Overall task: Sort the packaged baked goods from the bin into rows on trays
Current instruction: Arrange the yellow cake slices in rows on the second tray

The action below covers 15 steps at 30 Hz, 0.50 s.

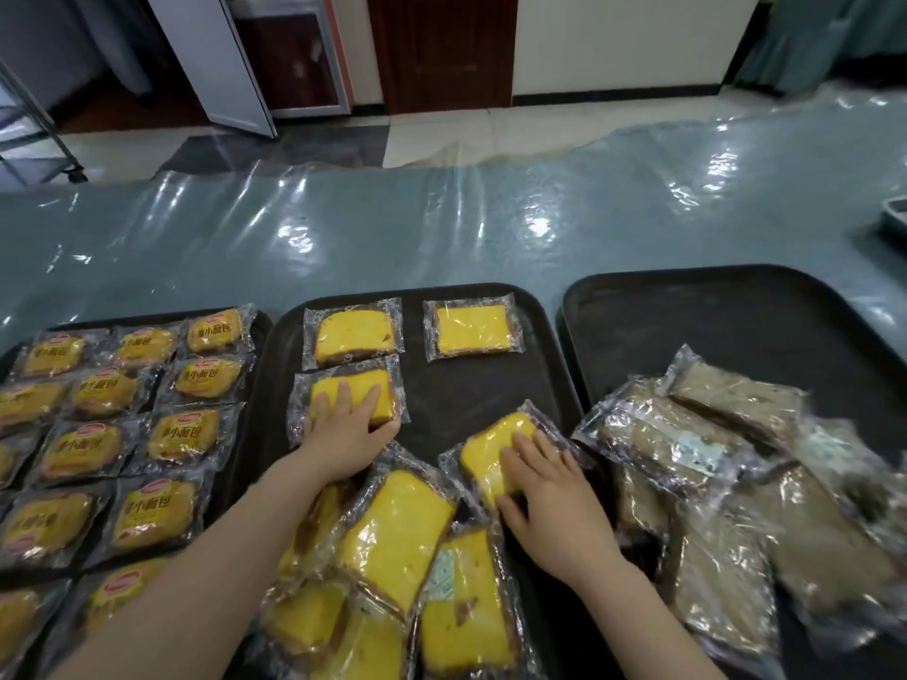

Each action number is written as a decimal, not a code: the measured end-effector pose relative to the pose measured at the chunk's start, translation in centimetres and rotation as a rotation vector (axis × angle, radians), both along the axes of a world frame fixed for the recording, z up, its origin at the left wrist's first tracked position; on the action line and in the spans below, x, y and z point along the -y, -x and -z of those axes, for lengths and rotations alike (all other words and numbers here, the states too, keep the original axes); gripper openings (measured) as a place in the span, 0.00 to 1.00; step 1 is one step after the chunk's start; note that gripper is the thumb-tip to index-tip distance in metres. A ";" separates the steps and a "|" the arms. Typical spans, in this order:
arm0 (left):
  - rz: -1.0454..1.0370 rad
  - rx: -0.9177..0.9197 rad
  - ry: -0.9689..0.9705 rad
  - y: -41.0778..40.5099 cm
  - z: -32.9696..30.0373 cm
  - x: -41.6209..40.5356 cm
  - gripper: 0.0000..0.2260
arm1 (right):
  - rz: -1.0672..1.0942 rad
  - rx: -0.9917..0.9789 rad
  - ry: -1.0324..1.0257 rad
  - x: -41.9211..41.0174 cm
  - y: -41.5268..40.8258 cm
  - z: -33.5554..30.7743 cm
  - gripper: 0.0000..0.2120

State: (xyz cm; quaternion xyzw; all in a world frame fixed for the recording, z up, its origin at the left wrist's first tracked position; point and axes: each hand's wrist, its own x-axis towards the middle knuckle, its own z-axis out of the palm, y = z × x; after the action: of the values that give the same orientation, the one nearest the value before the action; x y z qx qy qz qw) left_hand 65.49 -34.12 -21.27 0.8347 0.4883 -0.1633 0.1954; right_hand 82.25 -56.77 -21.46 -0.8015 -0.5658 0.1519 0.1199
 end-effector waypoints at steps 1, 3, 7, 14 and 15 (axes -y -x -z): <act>0.009 0.001 0.003 0.1 0.0 -0.1 0.31 | -0.007 0.011 0.027 -0.5 -0.1 0.3 0.29; 0.030 0.011 -0.005 0.5 0.2 -0.2 0.32 | 0.002 0.025 0.064 -1.7 -0.1 0.7 0.31; 0.072 0.030 -0.054 1.2 0.7 0.2 0.33 | 0.100 0.047 0.061 -4.8 0.0 1.2 0.31; 0.011 0.203 -0.017 1.8 0.2 1.0 0.29 | 0.303 0.020 0.031 -10.7 0.2 0.4 0.32; -0.028 0.273 0.006 1.9 0.0 1.1 0.28 | 0.314 0.022 0.024 -10.9 0.3 0.3 0.32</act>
State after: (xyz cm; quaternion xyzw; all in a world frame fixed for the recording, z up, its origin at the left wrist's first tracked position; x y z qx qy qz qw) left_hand 63.56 -35.18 -21.29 0.8418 0.4681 -0.0469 0.2646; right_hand 81.96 -45.88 -21.75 -0.8831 -0.4330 0.1292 0.1266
